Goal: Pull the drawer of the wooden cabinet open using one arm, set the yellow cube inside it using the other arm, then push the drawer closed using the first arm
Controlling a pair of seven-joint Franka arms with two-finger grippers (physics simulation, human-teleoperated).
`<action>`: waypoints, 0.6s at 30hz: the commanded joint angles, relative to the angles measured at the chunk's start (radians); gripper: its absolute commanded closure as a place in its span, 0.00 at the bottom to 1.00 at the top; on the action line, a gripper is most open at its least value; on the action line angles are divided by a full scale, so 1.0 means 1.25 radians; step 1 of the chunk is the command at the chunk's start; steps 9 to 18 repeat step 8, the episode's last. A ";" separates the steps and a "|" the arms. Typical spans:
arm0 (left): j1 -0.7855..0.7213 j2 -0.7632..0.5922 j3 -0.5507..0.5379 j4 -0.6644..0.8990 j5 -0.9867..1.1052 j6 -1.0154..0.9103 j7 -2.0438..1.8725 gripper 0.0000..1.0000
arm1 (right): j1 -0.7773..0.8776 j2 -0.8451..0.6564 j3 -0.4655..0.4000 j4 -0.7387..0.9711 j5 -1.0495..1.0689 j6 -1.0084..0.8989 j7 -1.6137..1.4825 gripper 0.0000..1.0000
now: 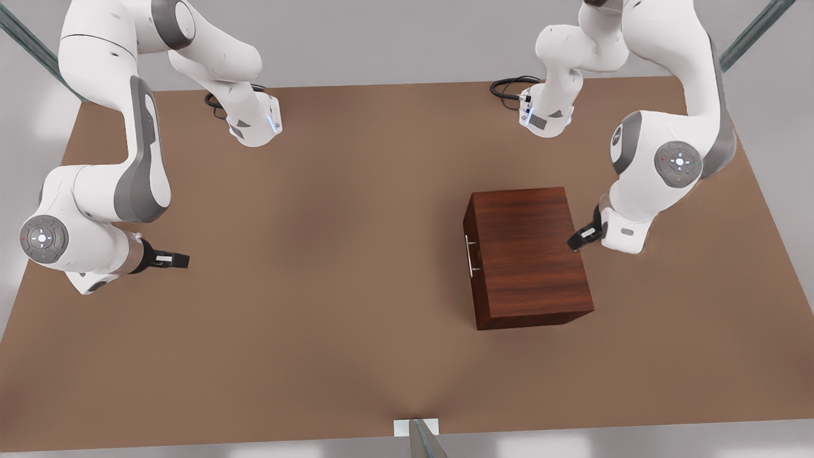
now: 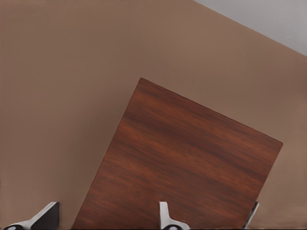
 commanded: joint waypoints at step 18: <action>0.007 0.021 -0.004 0.096 -0.012 -0.083 0.371 0.00 | 0.000 -0.001 0.000 0.000 0.000 -0.001 -0.003 0.00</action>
